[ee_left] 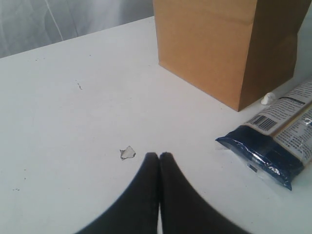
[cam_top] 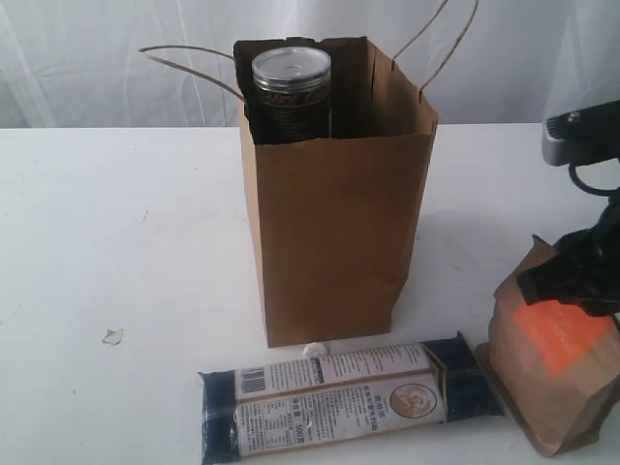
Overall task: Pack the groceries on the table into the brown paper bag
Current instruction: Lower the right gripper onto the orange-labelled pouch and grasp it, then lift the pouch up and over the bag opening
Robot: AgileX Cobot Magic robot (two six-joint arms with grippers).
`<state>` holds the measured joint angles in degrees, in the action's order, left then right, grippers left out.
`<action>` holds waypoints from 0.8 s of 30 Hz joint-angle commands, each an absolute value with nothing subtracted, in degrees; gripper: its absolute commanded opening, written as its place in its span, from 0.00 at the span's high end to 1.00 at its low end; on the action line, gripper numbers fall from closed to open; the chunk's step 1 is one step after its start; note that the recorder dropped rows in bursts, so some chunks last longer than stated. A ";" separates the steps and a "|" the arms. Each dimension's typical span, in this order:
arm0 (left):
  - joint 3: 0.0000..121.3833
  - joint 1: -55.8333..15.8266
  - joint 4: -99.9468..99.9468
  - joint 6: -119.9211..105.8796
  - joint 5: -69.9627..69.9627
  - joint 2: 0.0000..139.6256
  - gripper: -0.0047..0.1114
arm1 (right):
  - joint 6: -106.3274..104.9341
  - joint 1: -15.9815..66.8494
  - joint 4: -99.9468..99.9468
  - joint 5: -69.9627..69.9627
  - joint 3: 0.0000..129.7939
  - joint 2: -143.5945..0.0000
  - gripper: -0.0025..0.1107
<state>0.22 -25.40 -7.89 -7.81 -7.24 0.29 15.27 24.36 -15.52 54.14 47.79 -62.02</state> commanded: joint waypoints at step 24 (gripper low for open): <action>0.00 -25.32 -8.14 -7.65 -7.53 0.00 0.96 | 6.06 19.91 -11.98 48.08 48.62 -72.00 0.98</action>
<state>0.22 -25.40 -7.89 -7.81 -7.24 0.29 7.48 20.31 -11.70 47.59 47.88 -75.15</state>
